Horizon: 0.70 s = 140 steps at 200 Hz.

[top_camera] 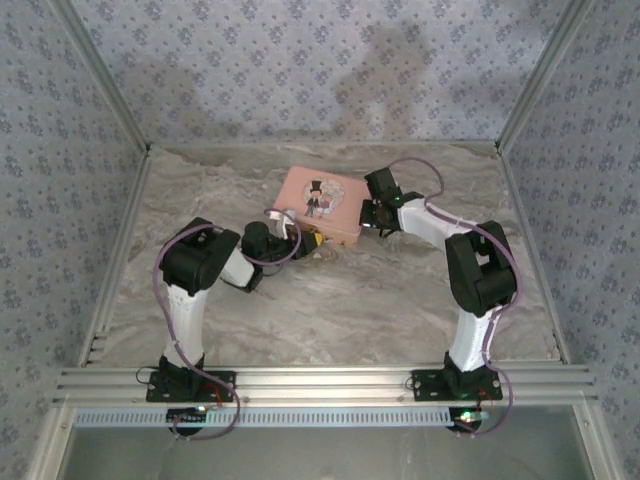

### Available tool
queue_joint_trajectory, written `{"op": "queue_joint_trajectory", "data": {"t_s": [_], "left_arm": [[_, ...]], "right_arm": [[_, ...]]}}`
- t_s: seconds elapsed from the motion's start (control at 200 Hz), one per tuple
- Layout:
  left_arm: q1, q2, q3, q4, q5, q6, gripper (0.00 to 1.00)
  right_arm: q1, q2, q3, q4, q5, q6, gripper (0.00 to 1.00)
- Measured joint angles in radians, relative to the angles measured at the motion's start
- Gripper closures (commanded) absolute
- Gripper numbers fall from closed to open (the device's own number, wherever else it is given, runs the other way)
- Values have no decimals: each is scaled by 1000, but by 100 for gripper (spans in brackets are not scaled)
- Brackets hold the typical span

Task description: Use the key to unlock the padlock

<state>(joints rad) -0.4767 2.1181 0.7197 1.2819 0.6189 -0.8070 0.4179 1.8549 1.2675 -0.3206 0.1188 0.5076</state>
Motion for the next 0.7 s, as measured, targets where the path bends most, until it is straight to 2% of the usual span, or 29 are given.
{"op": "queue_joint_trajectory", "data": {"t_s": [0.03,0.255,0.385,0.5,0.615,0.7], "left_arm": [[0,0,3,-2,3,-1,51],[-6,19,37,-7,11,-11,45],[-12,28,49,-3,13,-25,43],[-14,33,51,8,13,-33,48],[-14,46,55,41,23,-50,39],[-18,46,55,50,24,-59,38]], "right_arm": [[0,0,0,0,-1,0,100],[0,0,0,0,-3,0,100],[0,0,0,0,-2,0,100],[0,0,0,0,0,0,100],[0,0,0,0,0,0,100],[0,0,0,0,1,0,100]]}}
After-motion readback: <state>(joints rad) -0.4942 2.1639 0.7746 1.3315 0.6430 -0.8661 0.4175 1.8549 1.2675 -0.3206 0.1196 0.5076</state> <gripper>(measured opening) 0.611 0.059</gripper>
